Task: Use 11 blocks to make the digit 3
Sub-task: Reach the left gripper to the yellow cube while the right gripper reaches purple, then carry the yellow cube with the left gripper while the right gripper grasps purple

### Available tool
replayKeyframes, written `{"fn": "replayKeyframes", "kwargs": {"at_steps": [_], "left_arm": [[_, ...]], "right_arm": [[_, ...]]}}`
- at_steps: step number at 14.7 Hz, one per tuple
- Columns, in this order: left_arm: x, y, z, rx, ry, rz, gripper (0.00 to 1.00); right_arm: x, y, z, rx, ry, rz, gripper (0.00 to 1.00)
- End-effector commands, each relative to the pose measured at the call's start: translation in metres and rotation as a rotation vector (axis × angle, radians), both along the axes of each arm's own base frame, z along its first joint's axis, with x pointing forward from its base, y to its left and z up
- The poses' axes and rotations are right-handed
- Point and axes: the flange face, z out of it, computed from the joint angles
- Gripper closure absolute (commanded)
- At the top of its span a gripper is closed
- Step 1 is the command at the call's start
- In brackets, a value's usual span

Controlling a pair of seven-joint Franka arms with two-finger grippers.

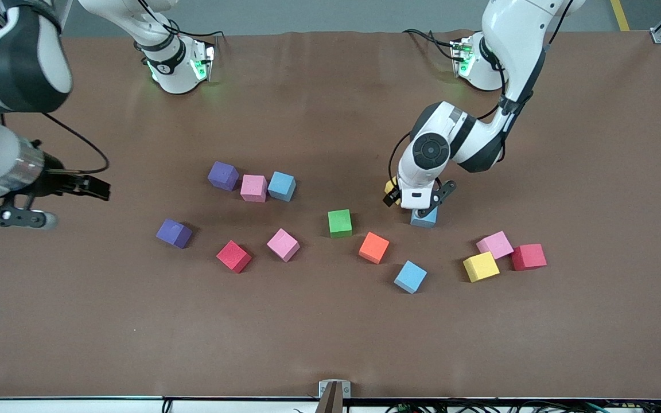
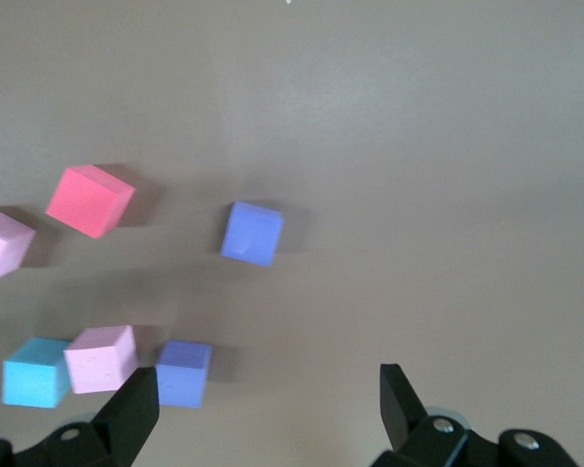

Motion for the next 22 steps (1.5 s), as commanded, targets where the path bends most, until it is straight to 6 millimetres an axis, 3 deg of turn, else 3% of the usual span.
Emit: {"fn": "replayKeyframes", "kwargs": {"at_steps": [1,4,5,7,11,15,19,22], "left_arm": [[-0.005,-0.006,-0.015,0.014,-0.002,0.003,0.09],[-0.009,-0.006,-0.023,0.015,0.003,0.0,0.21],[-0.009,-0.006,-0.024,0.015,0.004,0.0,0.32],[-0.006,-0.01,-0.015,0.002,-0.011,-0.024,0.63],[-0.043,-0.071,0.007,-0.004,-0.068,-0.187,0.81],[-0.104,-0.147,0.012,-0.023,-0.104,-0.442,0.81],[-0.155,-0.181,0.007,0.005,-0.136,-0.685,0.81],[-0.167,-0.199,0.007,-0.005,-0.163,-0.739,0.82]], "right_arm": [[-0.001,0.038,-0.013,-0.019,-0.006,-0.068,0.0],[-0.001,0.07,-0.032,0.033,0.016,-0.115,0.0],[0.001,0.084,-0.041,0.045,0.019,-0.132,0.0],[0.0,0.12,-0.059,0.036,0.01,-0.193,0.0],[-0.009,0.171,-0.085,0.006,0.003,-0.337,0.0],[-0.028,0.205,-0.121,0.011,-0.025,-0.402,0.0],[-0.049,0.222,-0.155,0.023,-0.044,-0.373,0.0],[-0.066,0.219,-0.173,0.017,-0.038,-0.374,0.0]]}}
